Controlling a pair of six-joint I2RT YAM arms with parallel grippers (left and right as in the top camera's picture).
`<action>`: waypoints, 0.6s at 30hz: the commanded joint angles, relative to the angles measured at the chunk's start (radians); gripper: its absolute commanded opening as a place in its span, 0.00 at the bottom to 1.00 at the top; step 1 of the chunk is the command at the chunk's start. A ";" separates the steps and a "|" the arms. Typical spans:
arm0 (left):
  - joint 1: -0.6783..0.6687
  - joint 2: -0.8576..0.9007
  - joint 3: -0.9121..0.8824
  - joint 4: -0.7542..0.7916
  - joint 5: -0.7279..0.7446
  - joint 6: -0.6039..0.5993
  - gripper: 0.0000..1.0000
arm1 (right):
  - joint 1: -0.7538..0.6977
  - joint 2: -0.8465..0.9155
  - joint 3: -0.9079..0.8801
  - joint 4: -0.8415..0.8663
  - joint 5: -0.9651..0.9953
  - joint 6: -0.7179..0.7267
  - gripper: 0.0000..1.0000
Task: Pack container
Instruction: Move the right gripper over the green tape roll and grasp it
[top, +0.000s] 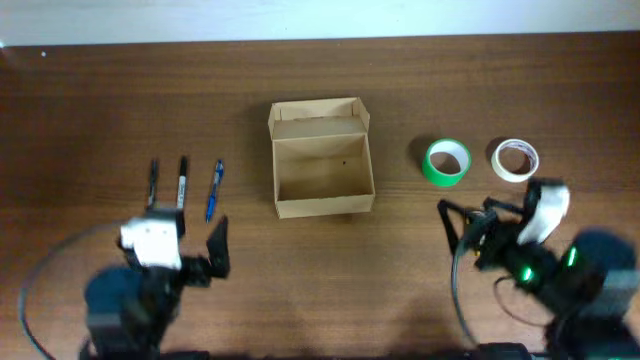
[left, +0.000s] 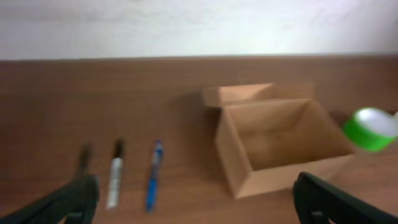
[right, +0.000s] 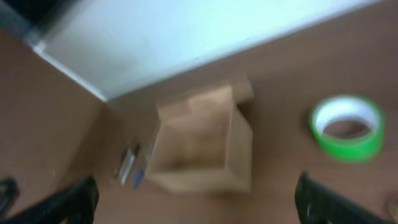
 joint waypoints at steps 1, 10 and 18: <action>-0.002 0.281 0.207 -0.071 -0.095 0.168 0.99 | -0.006 0.316 0.400 -0.235 0.080 -0.211 0.99; 0.076 0.851 0.615 -0.217 0.020 0.204 0.99 | -0.006 0.842 1.051 -0.640 0.120 -0.328 0.94; 0.110 1.061 0.659 -0.245 0.013 0.204 0.99 | -0.009 1.097 1.081 -0.732 0.521 -0.190 0.85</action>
